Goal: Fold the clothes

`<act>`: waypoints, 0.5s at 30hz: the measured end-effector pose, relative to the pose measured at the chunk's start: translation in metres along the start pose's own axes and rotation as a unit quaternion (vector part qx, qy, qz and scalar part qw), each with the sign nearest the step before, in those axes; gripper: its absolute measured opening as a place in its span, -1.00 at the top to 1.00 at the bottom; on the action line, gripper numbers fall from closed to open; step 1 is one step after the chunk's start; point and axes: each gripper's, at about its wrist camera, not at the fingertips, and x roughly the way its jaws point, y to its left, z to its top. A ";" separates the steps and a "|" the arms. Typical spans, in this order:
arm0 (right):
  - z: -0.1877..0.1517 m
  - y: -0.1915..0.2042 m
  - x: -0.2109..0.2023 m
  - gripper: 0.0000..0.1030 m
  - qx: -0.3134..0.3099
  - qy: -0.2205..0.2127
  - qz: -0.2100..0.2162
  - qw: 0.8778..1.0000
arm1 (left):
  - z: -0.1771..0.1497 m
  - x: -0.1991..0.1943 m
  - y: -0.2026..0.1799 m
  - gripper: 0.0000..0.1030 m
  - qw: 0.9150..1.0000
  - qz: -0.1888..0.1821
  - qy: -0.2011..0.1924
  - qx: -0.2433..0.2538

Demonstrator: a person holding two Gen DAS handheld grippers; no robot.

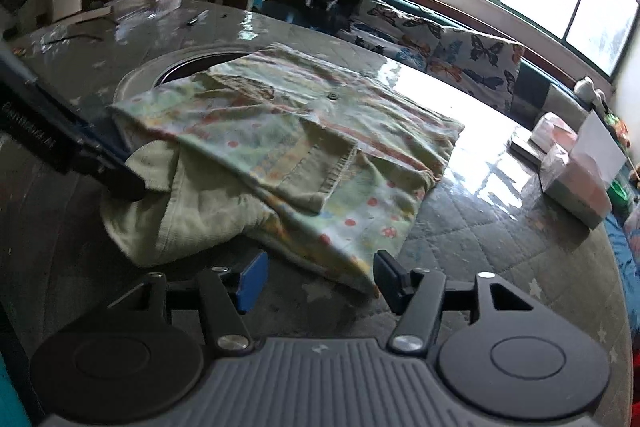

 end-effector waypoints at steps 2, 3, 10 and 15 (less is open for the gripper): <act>-0.001 0.004 0.000 -0.21 -0.012 -0.002 0.003 1.000 | 0.001 0.001 -0.001 0.61 1.000 -0.005 0.002 -0.003; -0.002 0.005 -0.001 -0.23 -0.017 -0.003 0.004 1.000 | 0.003 -0.001 -0.002 0.66 1.000 -0.009 -0.001 -0.003; 0.001 0.013 0.002 -0.33 -0.045 -0.015 0.015 0.999 | 0.035 -0.020 -0.004 0.79 0.998 -0.028 -0.047 -0.008; 0.012 0.019 0.012 -0.33 -0.054 -0.036 0.029 0.997 | 0.058 -0.016 -0.002 0.79 0.998 -0.036 -0.053 -0.014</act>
